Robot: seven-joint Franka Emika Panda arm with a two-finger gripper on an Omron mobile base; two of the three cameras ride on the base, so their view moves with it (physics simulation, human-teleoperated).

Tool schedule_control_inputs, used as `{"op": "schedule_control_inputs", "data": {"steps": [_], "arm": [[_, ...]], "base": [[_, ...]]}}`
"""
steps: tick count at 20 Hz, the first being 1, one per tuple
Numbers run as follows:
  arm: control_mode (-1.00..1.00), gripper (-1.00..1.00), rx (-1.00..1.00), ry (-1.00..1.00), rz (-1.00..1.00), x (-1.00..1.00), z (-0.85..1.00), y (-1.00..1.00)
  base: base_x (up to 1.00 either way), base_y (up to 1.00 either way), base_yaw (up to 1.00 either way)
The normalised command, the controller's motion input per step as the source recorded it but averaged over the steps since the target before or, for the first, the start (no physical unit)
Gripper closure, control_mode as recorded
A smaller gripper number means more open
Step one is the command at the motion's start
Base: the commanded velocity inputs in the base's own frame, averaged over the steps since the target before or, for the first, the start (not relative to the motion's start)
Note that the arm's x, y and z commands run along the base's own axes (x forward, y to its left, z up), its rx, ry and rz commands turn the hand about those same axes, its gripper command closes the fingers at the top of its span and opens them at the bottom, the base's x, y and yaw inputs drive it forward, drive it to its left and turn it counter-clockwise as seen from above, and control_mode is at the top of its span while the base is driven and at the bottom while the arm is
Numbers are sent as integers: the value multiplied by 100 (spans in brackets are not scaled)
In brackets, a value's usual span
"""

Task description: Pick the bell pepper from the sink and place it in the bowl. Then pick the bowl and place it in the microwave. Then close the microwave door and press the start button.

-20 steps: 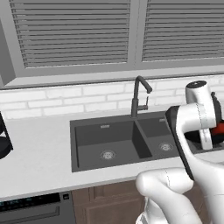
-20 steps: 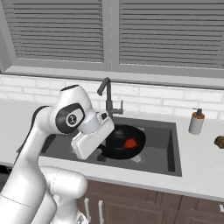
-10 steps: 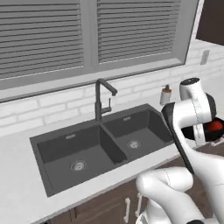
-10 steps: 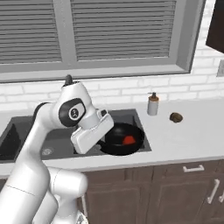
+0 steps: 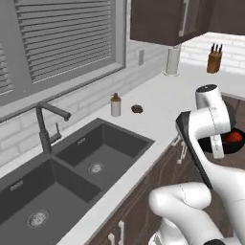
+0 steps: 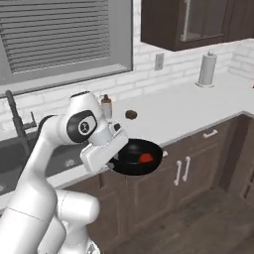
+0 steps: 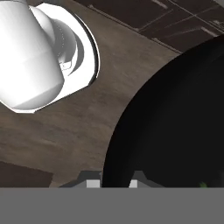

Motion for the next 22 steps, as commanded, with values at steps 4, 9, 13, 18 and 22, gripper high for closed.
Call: {"op": "schedule_control_inputs", "data": {"steps": [4, 9, 13, 18, 22], "arm": [[100, 100, 0, 0, 0, 0, 0, 0], [100, 100, 0, 0, 0, 0, 0, 0], [100, 100, 0, 0, 0, 0, 0, 0], [100, 100, 0, 0, 0, 0, 0, 0], [100, 100, 0, 0, 0, 0, 0, 0]], "base": [[0, -40, -72], [0, -46, -70], [0, -56, -68], [0, -56, -67], [1, -53, -65]]}}
